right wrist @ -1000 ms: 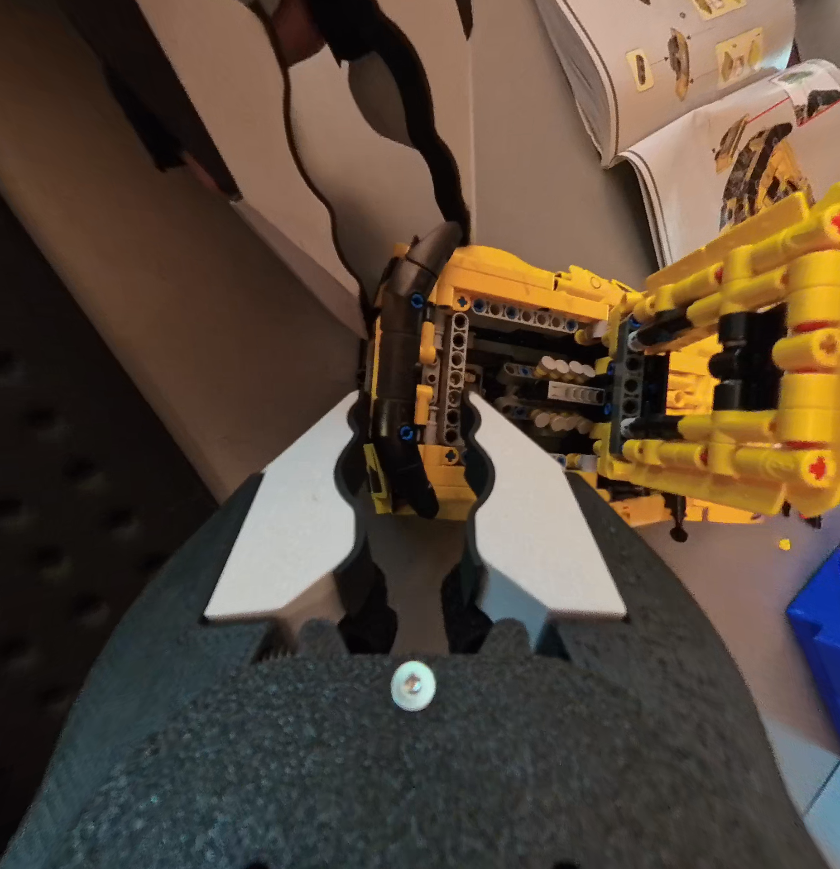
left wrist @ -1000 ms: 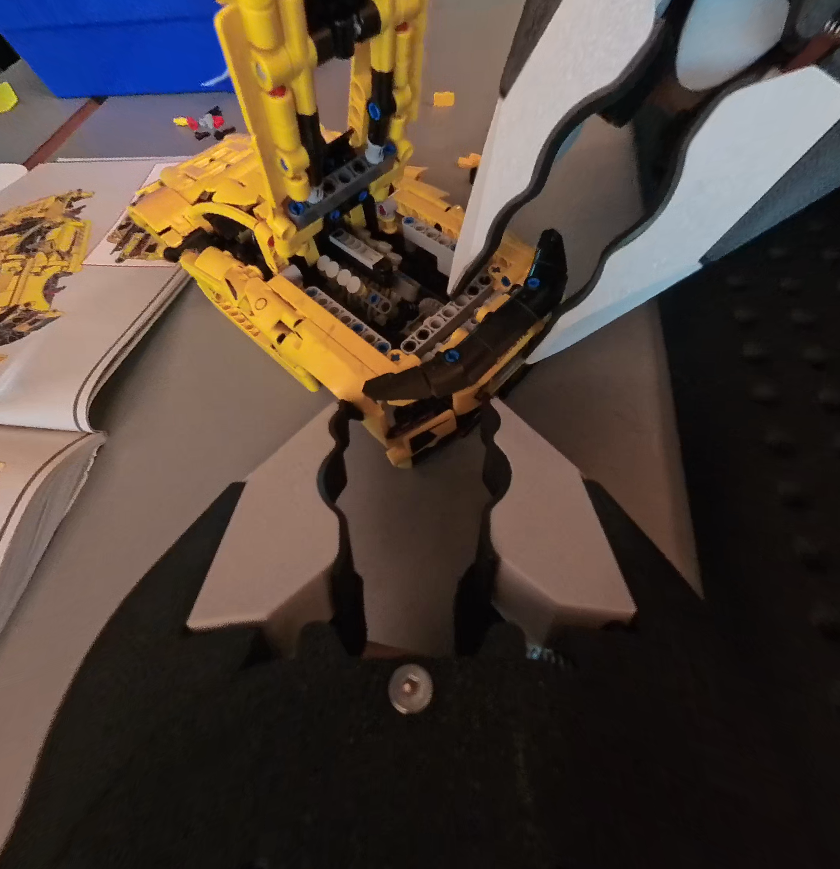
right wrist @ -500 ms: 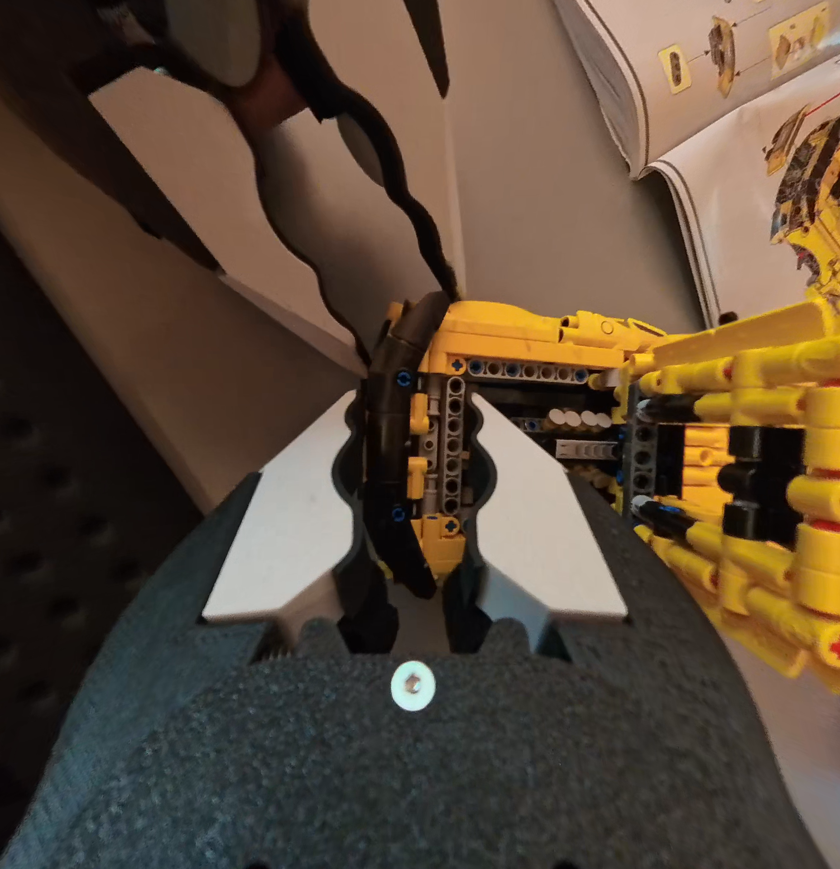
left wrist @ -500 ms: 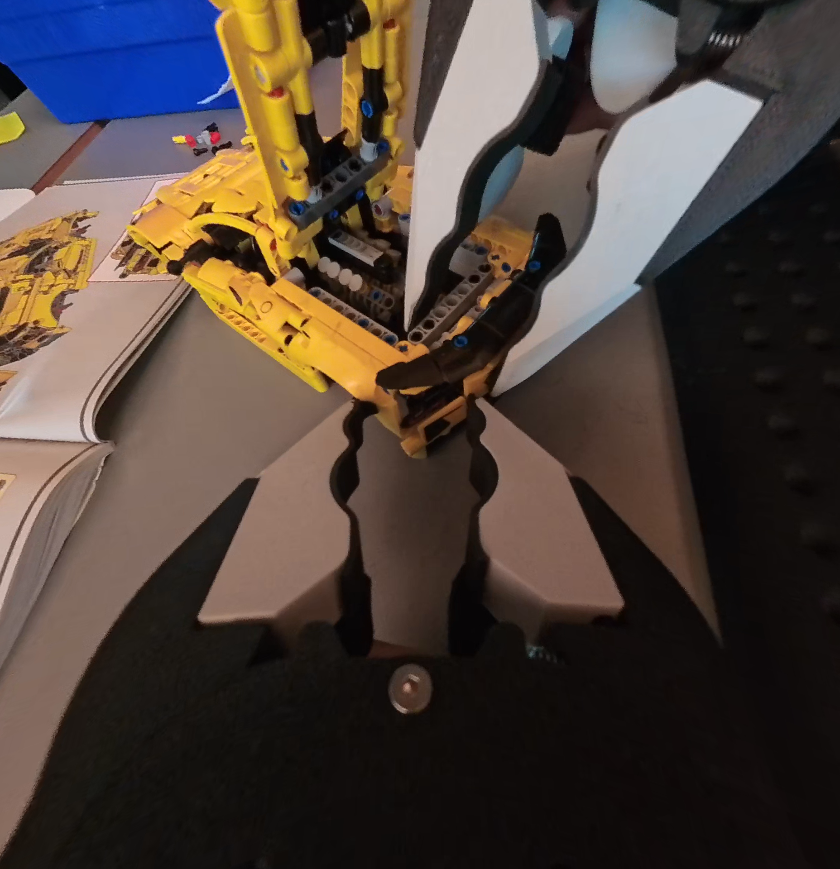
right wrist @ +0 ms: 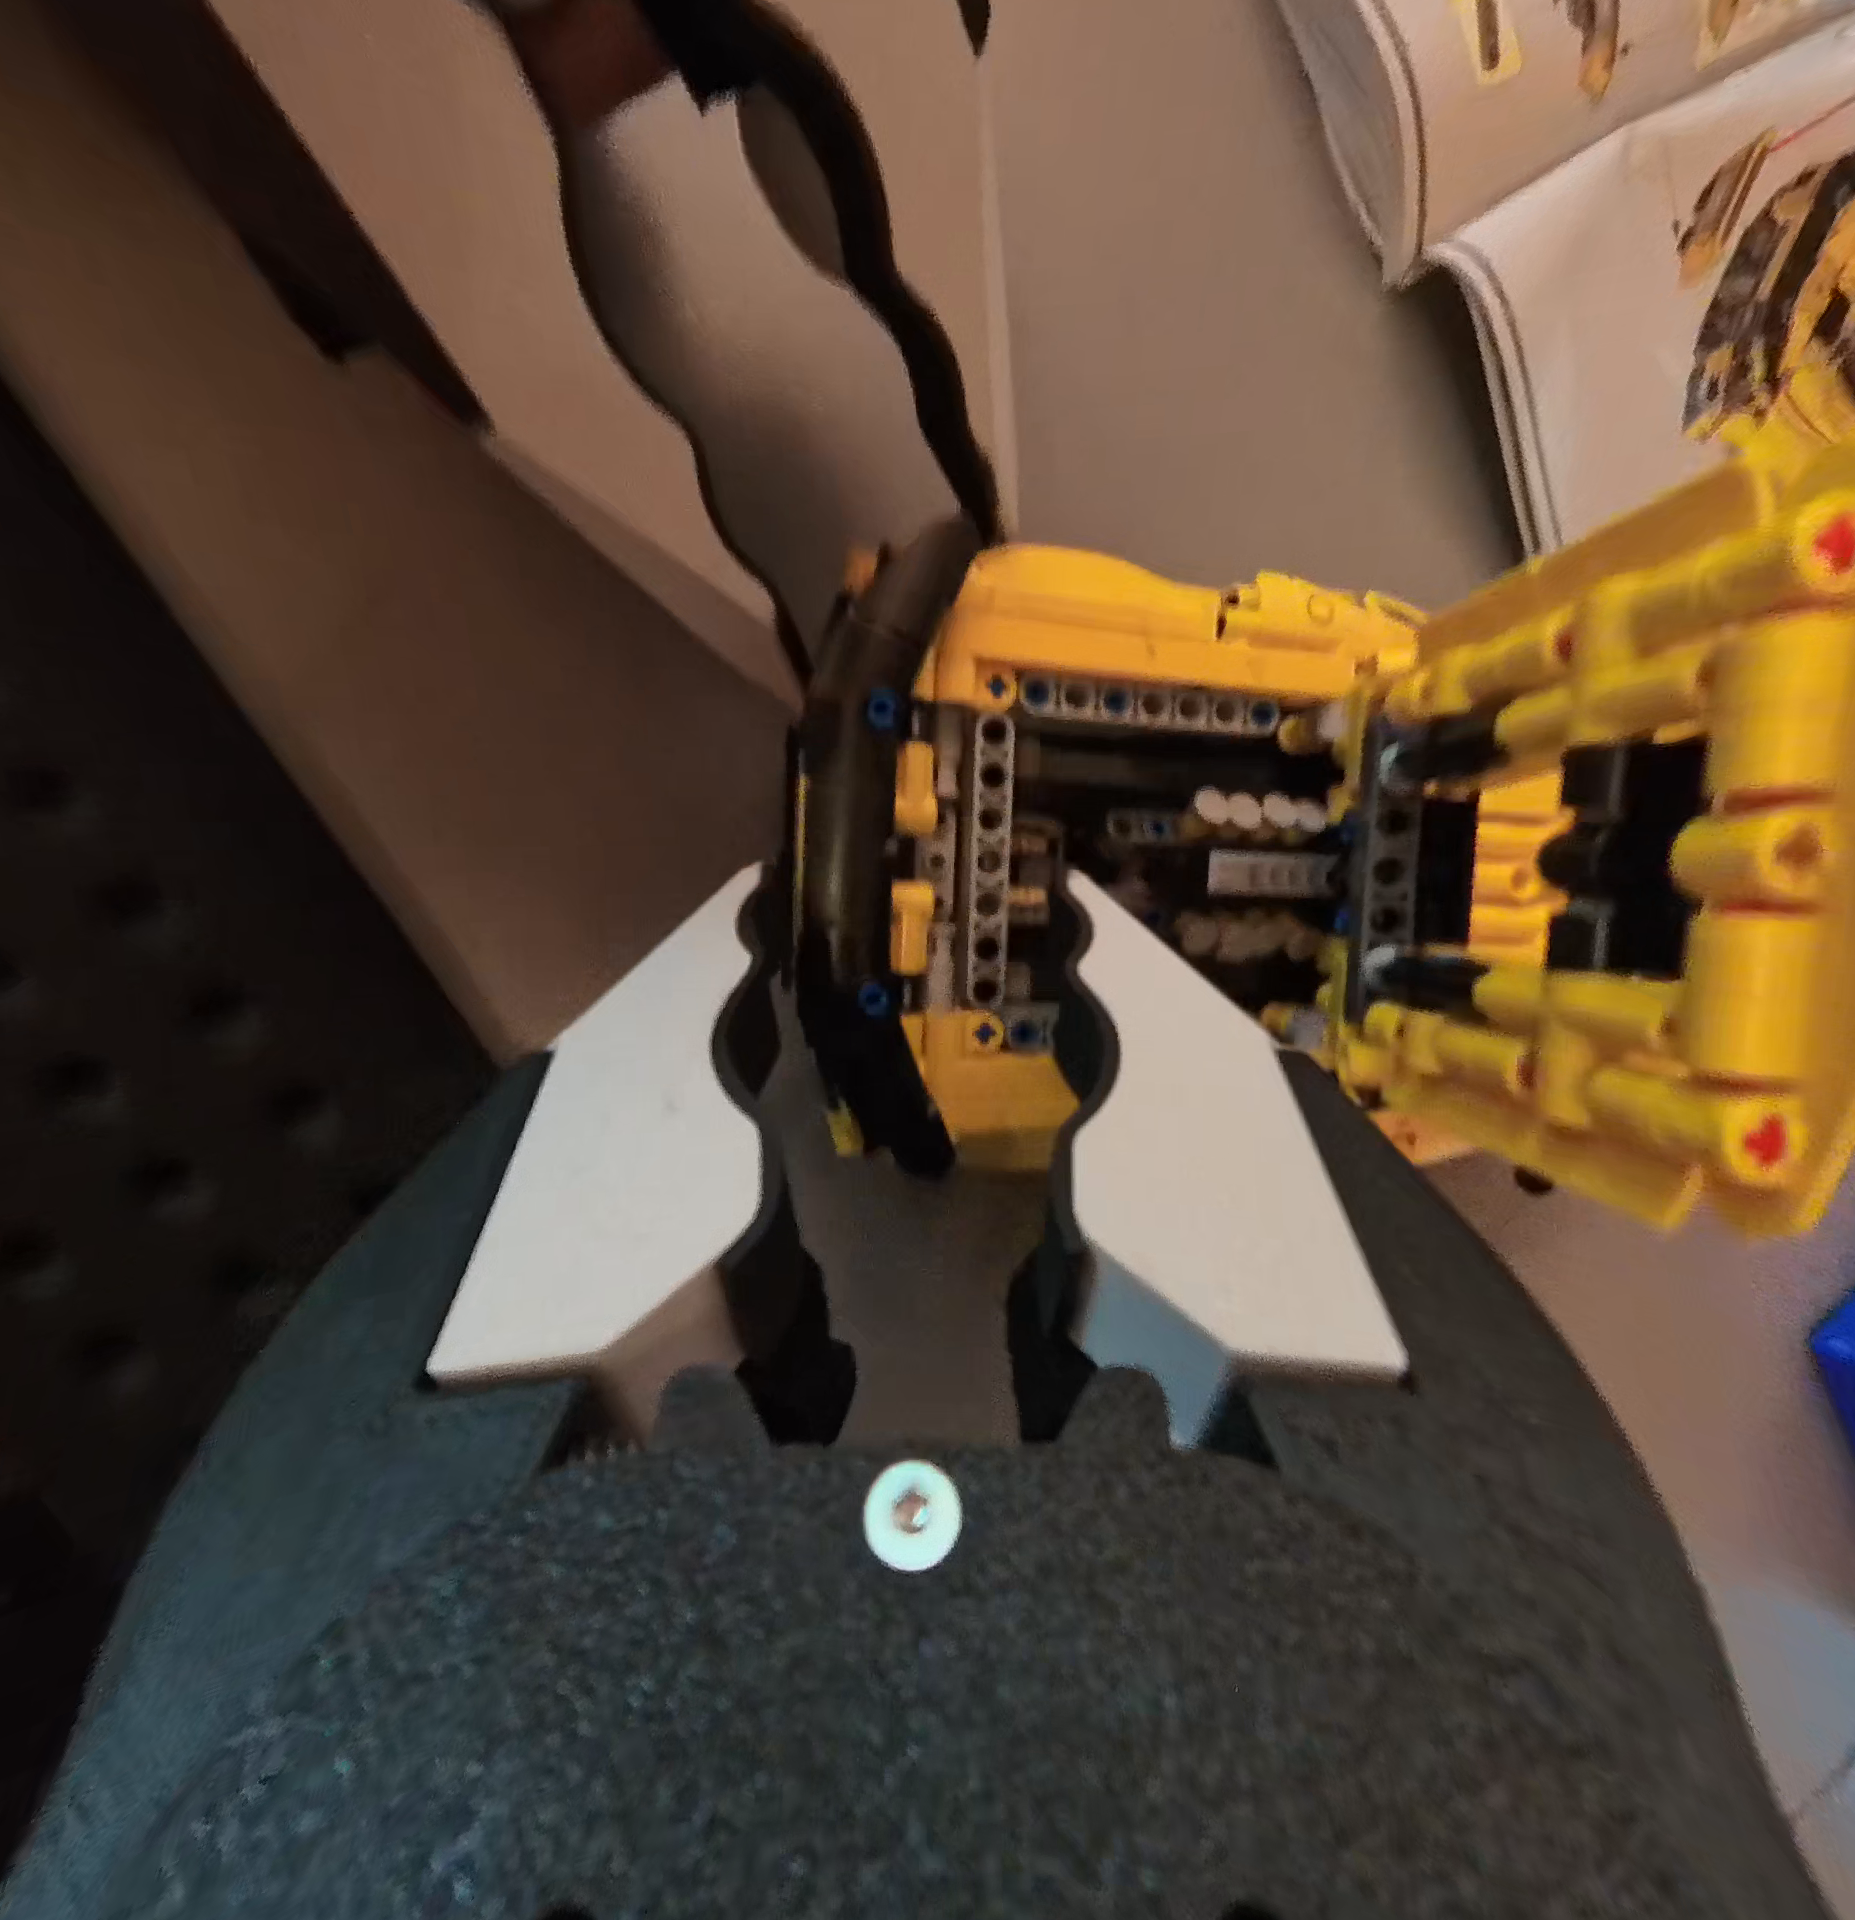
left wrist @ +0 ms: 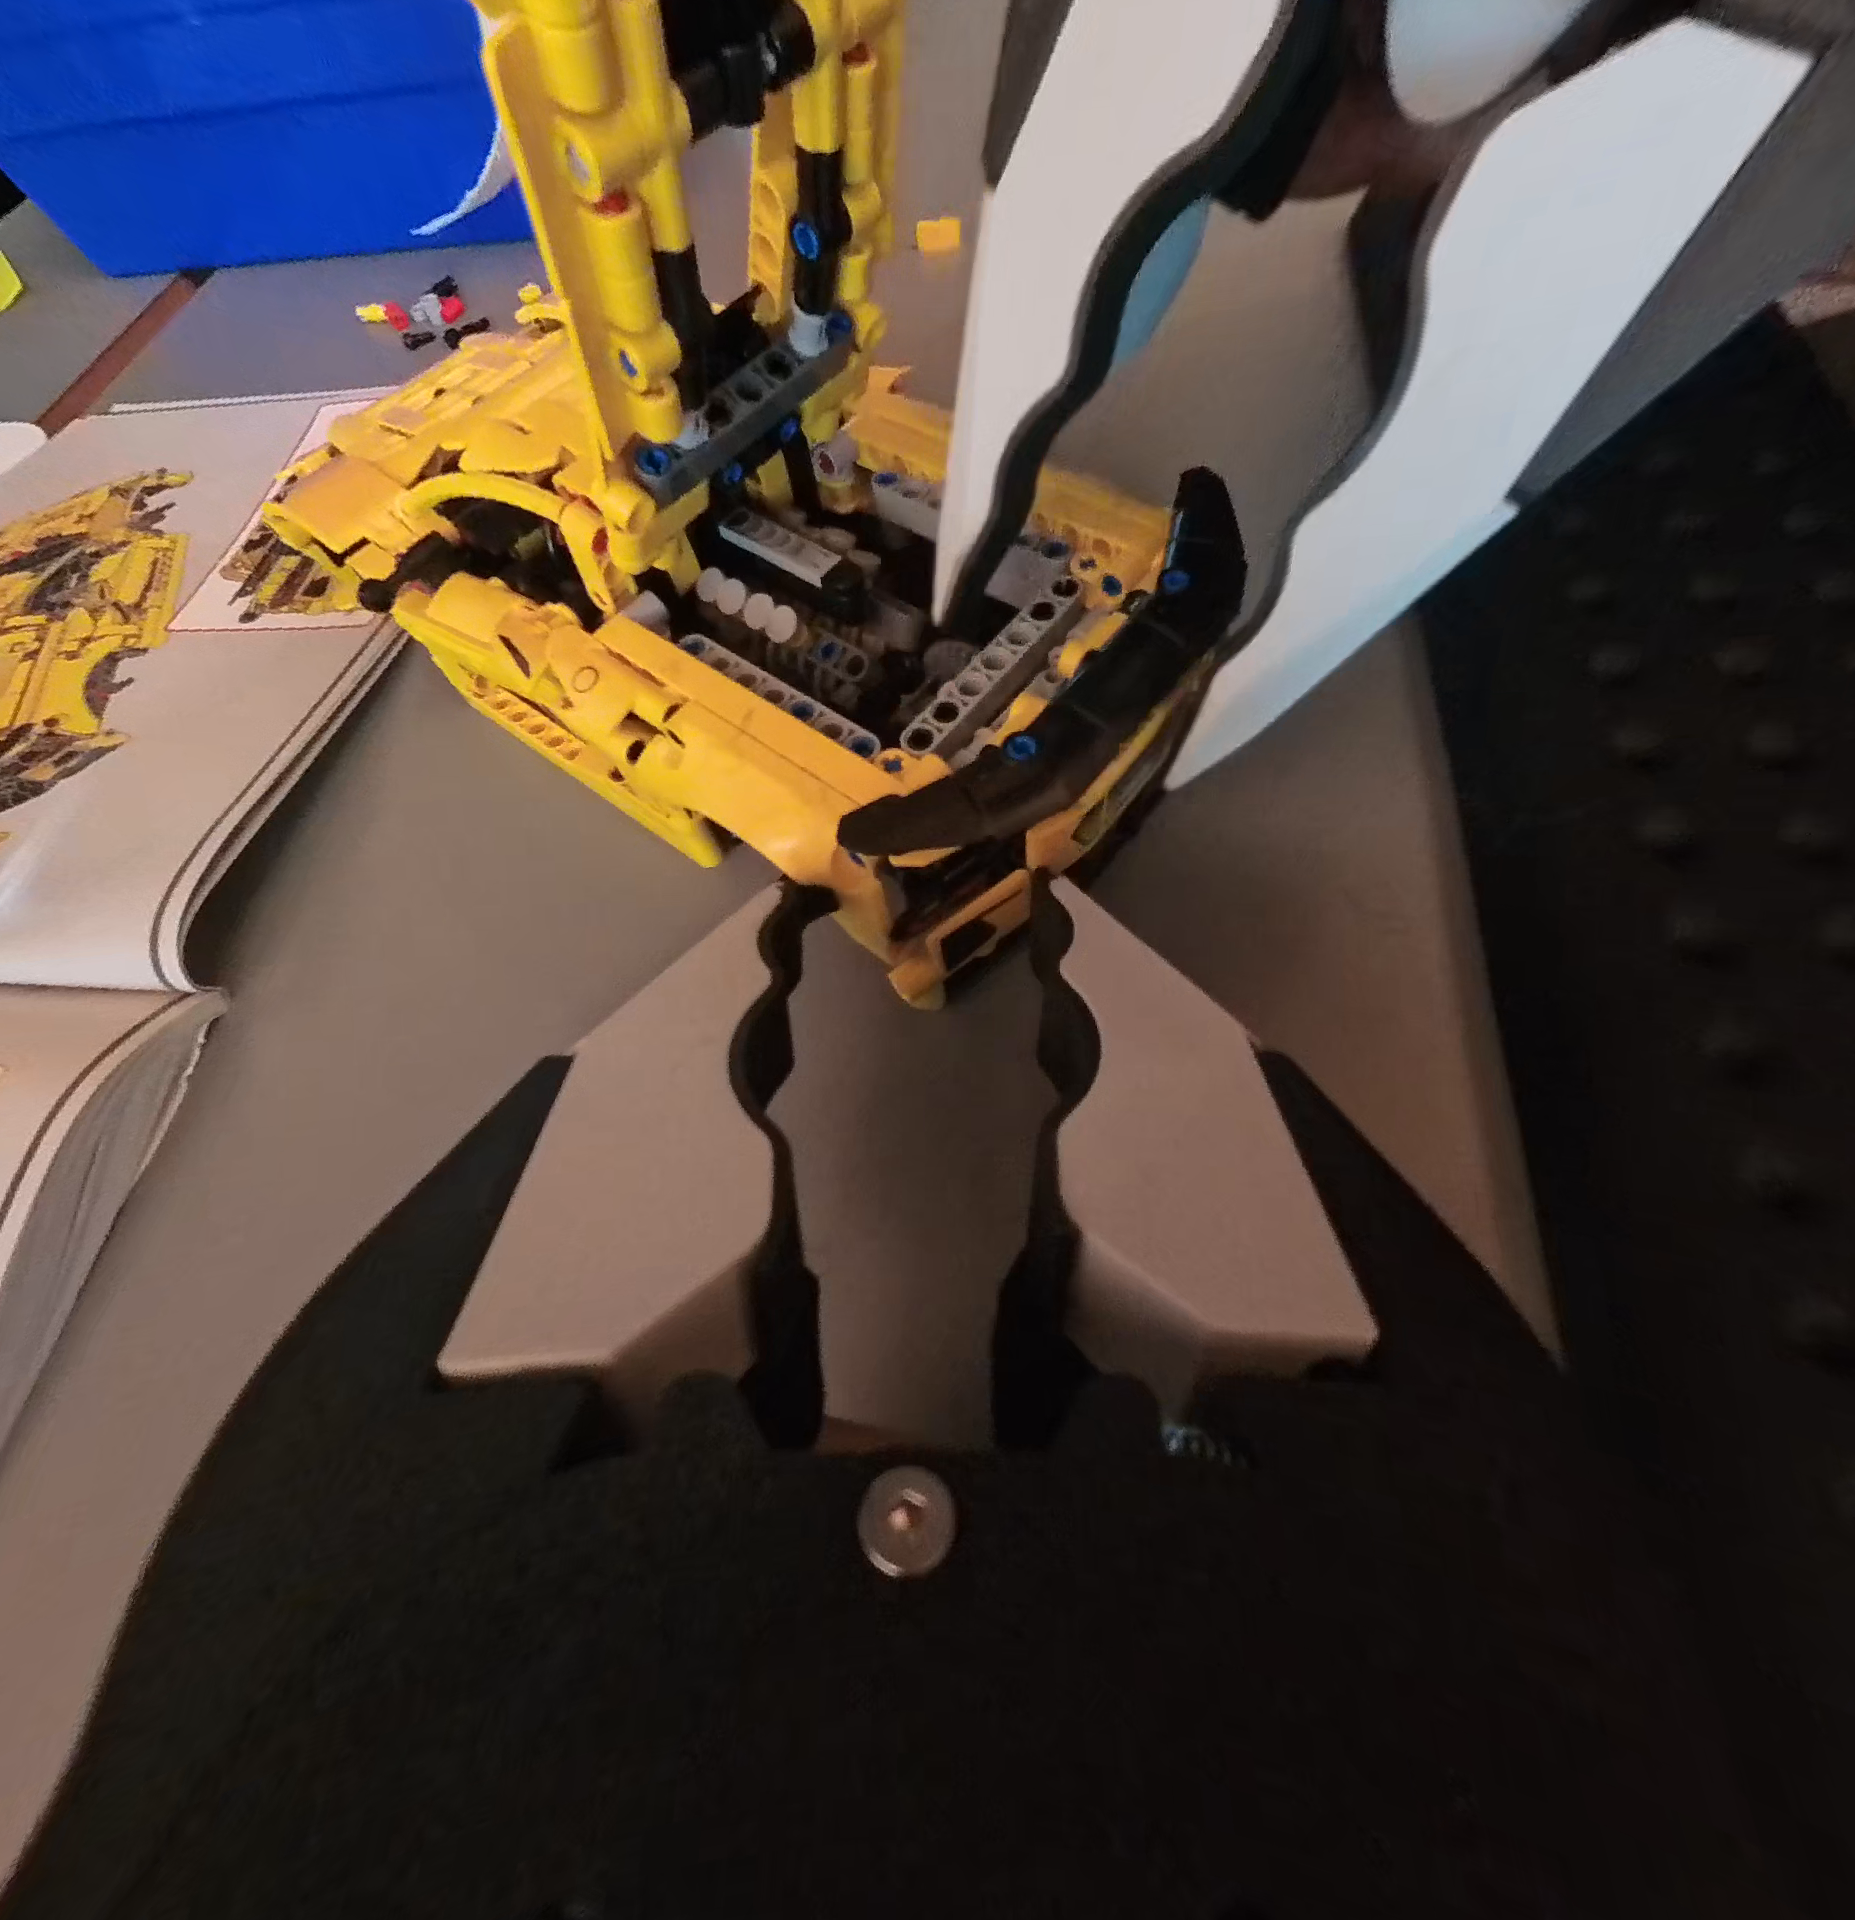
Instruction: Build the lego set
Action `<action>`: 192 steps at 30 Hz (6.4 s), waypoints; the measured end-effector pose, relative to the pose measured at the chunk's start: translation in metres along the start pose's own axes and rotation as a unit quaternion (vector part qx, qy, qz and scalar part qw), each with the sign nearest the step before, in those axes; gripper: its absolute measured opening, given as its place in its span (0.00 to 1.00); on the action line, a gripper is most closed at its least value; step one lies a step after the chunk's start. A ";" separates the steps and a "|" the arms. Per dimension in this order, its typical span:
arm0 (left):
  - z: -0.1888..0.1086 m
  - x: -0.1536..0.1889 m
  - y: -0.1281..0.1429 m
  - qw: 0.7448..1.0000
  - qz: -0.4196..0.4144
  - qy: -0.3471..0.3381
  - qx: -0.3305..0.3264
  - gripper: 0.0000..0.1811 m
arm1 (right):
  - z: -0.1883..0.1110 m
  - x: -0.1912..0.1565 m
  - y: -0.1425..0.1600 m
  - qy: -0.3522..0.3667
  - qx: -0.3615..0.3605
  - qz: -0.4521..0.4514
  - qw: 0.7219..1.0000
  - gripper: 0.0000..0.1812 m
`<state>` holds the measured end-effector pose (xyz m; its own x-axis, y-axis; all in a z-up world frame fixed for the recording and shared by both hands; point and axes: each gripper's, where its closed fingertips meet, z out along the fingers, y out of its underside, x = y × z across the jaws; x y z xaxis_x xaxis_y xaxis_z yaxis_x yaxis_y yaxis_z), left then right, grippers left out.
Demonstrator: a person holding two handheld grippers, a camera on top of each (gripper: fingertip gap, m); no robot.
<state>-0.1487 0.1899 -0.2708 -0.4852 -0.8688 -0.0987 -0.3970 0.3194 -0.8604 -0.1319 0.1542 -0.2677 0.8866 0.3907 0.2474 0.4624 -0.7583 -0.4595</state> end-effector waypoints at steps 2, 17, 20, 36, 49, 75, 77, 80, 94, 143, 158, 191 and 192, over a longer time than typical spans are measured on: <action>0.000 0.000 0.000 1.000 -0.002 0.001 -0.001 0.24 | 0.000 0.000 0.010 -0.008 -0.014 0.003 1.000 0.26; -0.001 -0.006 0.002 1.000 -0.005 -0.010 -0.003 0.24 | 0.000 0.000 0.005 0.005 0.024 0.009 1.000 0.23; -0.001 -0.007 0.001 1.000 -0.002 -0.013 -0.002 0.24 | -0.032 -0.007 -0.009 -0.011 0.102 0.024 0.994 0.23; -0.003 -0.010 0.004 1.000 -0.023 -0.009 -0.005 0.24 | -0.081 0.052 -0.032 0.081 0.329 0.083 0.937 0.33; -0.005 -0.016 0.006 0.999 -0.034 -0.013 -0.007 0.24 | -0.037 -0.002 -0.023 -0.006 0.223 0.039 0.974 0.27; 0.005 0.019 -0.020 0.955 -0.226 -0.187 -0.035 0.48 | -0.009 0.190 0.038 -0.081 0.203 0.234 0.947 0.48; 0.009 0.015 -0.017 0.949 -0.227 -0.216 -0.046 0.49 | 0.001 0.189 0.035 -0.110 0.204 0.239 0.943 0.48; 0.006 0.008 -0.015 0.943 -0.226 -0.241 -0.050 0.49 | 0.010 0.190 0.038 -0.127 0.212 0.258 0.934 0.47; -0.021 0.011 -0.004 0.940 -0.275 -0.196 -0.038 0.48 | -0.020 0.213 0.043 -0.099 0.261 0.310 0.909 0.48; -0.114 -0.082 0.030 0.913 -0.386 -0.116 0.062 0.41 | 0.012 0.127 0.001 -0.244 0.211 0.385 0.865 0.46; -0.122 -0.271 -0.020 0.876 -0.322 -0.346 0.095 0.42 | 0.005 0.327 -0.010 0.015 0.129 0.366 0.922 0.40; 0.017 -0.201 0.024 0.947 -0.248 -0.081 -0.186 0.23 | 0.062 0.255 0.084 -0.165 -0.054 0.460 0.871 0.18; 0.016 -0.201 0.027 0.946 -0.248 -0.082 -0.191 0.23 | 0.062 0.254 0.082 -0.173 -0.051 0.460 0.869 0.18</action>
<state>-0.0492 0.3667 -0.2821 -0.0509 -0.9847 0.1668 -0.8118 -0.0565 -0.5812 0.1311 0.2238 -0.2954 0.8386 -0.2857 -0.4638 -0.4312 -0.8684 -0.2448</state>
